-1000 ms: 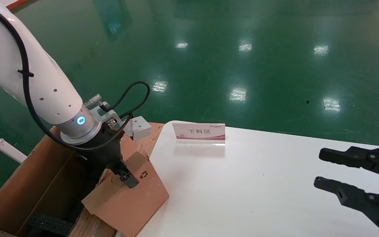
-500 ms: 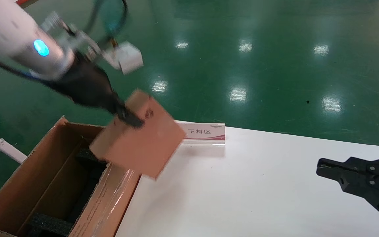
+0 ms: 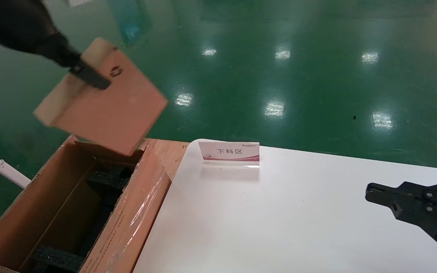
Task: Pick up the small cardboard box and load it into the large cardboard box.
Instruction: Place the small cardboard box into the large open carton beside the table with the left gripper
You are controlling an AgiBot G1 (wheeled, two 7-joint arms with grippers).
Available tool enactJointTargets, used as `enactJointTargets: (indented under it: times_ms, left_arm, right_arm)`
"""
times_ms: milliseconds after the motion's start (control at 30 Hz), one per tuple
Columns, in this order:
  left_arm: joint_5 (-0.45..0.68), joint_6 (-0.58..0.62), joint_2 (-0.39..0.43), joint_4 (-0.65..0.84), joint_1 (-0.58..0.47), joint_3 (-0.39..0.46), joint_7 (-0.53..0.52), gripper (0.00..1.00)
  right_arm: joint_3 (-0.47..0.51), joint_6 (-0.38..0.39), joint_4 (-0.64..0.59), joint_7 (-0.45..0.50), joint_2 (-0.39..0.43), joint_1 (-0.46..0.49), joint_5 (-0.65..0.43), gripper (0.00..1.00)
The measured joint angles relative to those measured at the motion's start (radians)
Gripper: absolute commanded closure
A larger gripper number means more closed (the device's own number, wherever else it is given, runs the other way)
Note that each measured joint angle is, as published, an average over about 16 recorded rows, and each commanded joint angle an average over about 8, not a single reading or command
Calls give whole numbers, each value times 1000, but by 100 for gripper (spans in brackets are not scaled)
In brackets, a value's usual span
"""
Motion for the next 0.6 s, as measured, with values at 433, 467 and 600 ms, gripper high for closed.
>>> enactJointTargets:
  times_ms: [433, 467, 600]
  left_arm:
    - [-106, -1, -8, 42, -64, 365, 38, 100]
    - [-115, -3, -10, 44, -62, 385, 38, 100]
    - [-144, -16, -18, 54, -47, 445, 40, 100]
  right_arm:
    - [-1, 0, 0, 0, 0, 0, 1, 0]
    - [-1, 0, 0, 0, 0, 0, 1, 0]
    - [-1, 0, 0, -1, 0, 0, 1, 0]
